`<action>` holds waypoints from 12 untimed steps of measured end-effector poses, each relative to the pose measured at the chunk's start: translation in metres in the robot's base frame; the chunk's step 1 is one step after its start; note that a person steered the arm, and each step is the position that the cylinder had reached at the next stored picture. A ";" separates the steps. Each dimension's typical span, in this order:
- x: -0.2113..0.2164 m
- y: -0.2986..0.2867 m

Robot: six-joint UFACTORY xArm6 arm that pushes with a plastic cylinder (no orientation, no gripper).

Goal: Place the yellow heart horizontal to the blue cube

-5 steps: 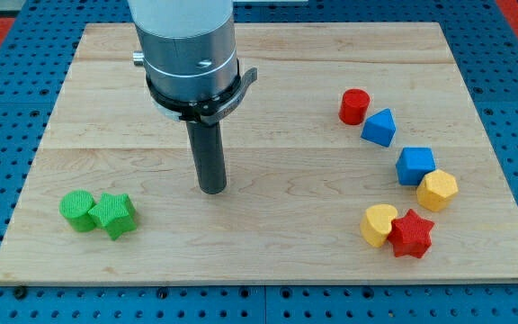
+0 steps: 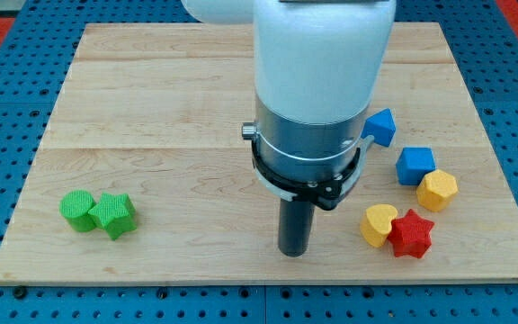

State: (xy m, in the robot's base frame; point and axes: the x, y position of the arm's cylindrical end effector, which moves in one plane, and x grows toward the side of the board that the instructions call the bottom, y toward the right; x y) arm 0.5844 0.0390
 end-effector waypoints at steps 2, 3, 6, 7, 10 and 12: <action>0.000 0.016; 0.000 0.049; 0.007 0.065; 0.007 0.066; 0.007 0.107; 0.007 0.115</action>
State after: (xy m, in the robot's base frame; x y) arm 0.5917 0.1541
